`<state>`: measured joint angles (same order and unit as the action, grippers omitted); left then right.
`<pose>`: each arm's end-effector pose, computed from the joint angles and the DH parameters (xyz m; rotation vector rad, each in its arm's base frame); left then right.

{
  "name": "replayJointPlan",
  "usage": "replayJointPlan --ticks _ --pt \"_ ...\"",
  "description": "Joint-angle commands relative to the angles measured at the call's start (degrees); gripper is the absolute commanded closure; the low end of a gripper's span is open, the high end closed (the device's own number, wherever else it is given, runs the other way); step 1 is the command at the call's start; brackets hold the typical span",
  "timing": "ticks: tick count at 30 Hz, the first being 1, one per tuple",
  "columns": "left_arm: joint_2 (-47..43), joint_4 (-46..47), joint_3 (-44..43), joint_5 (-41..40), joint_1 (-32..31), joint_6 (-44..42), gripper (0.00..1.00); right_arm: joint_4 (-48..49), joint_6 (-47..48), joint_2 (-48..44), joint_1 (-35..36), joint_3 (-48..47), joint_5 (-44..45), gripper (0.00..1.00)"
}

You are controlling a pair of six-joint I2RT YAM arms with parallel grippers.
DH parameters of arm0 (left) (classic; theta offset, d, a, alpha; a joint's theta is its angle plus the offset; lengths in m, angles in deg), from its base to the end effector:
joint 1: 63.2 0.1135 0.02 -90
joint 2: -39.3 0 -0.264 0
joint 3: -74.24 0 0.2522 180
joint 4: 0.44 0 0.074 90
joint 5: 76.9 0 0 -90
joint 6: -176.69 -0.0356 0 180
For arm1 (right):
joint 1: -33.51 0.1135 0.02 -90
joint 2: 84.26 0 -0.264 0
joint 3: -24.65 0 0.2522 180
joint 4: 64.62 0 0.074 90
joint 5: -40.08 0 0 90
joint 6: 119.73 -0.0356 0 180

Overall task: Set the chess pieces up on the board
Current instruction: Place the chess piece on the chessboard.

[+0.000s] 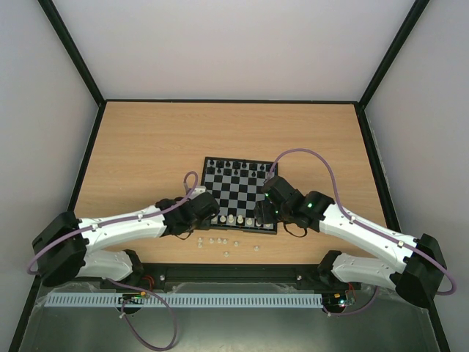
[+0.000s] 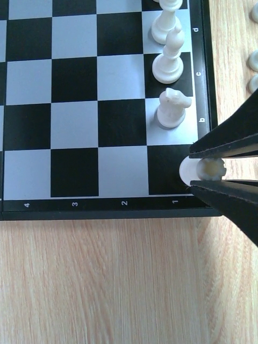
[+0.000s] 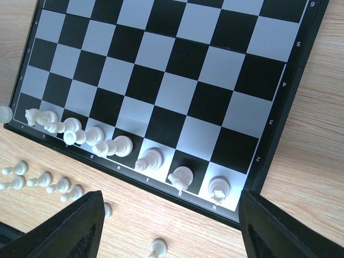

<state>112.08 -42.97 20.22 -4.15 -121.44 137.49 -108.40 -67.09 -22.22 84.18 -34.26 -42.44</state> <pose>0.1314 -0.1922 0.1898 0.0678 2.5947 -0.3122 0.1447 0.1693 0.2531 -0.2217 2.4476 0.5585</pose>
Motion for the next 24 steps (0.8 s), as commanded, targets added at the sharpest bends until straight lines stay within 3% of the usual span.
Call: replayJointPlan --ticks 1,24 --pt "1.4 1.6 -0.7 -1.4 -0.4 0.6 0.89 -0.9 0.8 -0.3 -0.1 0.7 -0.1 0.31" --pt "4.1 3.5 -0.6 -1.7 -0.4 -0.6 0.86 -0.8 0.8 -0.5 -0.2 0.8 -0.2 0.31"
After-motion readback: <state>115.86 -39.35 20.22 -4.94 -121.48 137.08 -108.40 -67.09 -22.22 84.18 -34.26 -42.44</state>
